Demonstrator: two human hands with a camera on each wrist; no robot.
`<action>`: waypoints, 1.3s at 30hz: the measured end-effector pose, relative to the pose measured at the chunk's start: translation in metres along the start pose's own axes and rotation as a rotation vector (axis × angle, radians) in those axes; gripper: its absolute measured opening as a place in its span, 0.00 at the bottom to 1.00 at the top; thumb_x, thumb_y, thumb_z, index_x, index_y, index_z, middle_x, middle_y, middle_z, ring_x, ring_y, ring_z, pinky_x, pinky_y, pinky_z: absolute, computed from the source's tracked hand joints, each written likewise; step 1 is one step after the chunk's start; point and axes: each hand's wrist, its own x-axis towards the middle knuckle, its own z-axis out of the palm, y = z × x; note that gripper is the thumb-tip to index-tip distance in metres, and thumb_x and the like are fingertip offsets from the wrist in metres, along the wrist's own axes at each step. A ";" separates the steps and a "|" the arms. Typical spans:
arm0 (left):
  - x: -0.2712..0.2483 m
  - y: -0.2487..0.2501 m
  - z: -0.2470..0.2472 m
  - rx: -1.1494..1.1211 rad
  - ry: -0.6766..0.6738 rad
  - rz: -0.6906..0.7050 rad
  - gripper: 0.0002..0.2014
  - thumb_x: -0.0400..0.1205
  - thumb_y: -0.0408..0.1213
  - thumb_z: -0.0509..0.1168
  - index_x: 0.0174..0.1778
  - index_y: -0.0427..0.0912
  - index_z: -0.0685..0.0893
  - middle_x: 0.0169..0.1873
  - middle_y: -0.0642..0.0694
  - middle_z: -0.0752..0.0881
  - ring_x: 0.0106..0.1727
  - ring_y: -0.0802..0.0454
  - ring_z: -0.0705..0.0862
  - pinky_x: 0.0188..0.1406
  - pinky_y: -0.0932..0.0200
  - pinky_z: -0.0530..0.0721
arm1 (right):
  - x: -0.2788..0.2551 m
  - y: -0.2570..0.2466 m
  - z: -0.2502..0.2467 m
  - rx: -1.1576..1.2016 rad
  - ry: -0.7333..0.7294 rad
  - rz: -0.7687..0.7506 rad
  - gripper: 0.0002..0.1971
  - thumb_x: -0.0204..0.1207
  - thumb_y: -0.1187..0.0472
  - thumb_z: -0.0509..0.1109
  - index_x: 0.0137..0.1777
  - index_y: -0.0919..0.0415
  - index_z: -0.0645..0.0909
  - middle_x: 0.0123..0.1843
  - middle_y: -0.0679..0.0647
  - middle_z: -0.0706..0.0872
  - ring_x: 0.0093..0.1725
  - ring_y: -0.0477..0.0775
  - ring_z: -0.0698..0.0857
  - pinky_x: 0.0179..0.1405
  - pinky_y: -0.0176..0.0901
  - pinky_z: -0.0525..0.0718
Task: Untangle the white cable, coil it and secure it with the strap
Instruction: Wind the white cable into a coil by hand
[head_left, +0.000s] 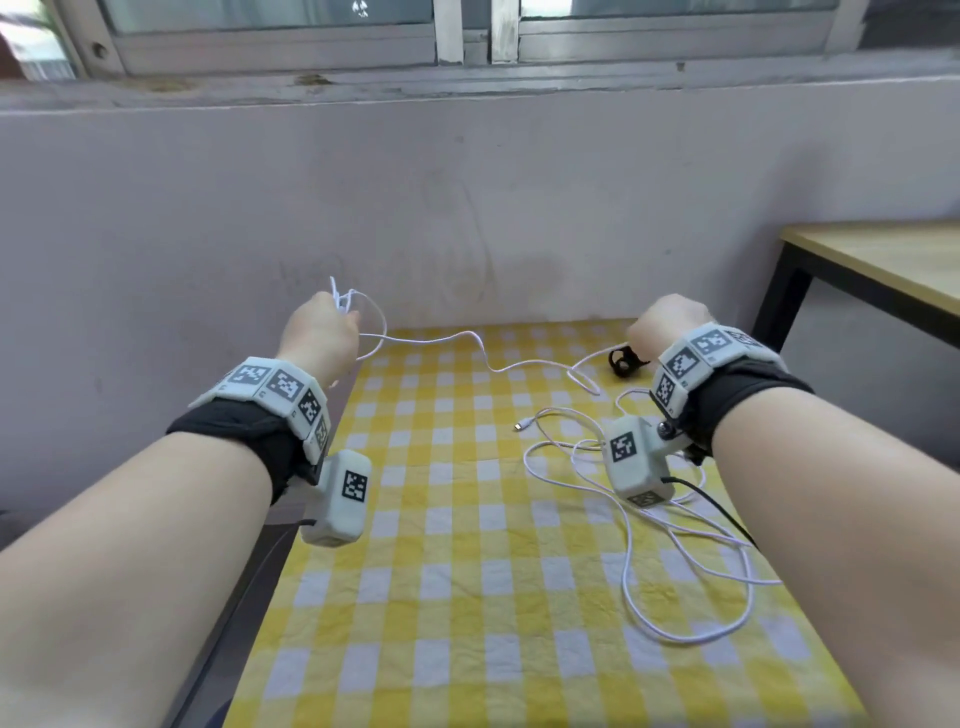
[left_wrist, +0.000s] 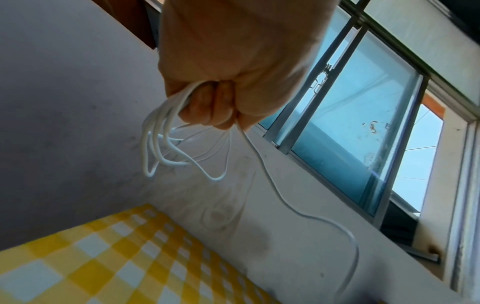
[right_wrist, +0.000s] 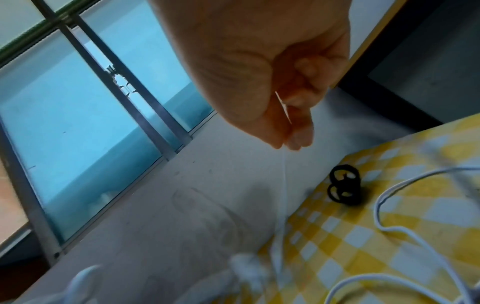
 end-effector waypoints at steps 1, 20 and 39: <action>-0.002 0.005 0.000 -0.023 -0.005 0.018 0.16 0.86 0.38 0.54 0.63 0.29 0.73 0.60 0.31 0.79 0.58 0.35 0.78 0.45 0.53 0.69 | -0.004 -0.003 0.001 -0.010 -0.005 -0.006 0.11 0.77 0.64 0.64 0.54 0.66 0.82 0.61 0.64 0.85 0.61 0.64 0.83 0.50 0.46 0.79; -0.004 0.041 -0.002 -0.005 0.016 0.097 0.16 0.87 0.38 0.53 0.64 0.31 0.73 0.61 0.32 0.79 0.59 0.36 0.78 0.47 0.53 0.70 | -0.036 -0.056 -0.007 0.293 -0.139 -0.592 0.22 0.80 0.44 0.63 0.27 0.53 0.76 0.25 0.49 0.73 0.29 0.50 0.73 0.30 0.40 0.70; 0.005 0.012 -0.029 0.250 0.052 -0.114 0.16 0.87 0.33 0.52 0.67 0.28 0.71 0.60 0.30 0.81 0.61 0.33 0.80 0.52 0.47 0.77 | -0.033 0.005 -0.053 -0.197 0.198 -0.128 0.35 0.73 0.25 0.52 0.42 0.59 0.79 0.41 0.56 0.80 0.44 0.58 0.82 0.42 0.43 0.72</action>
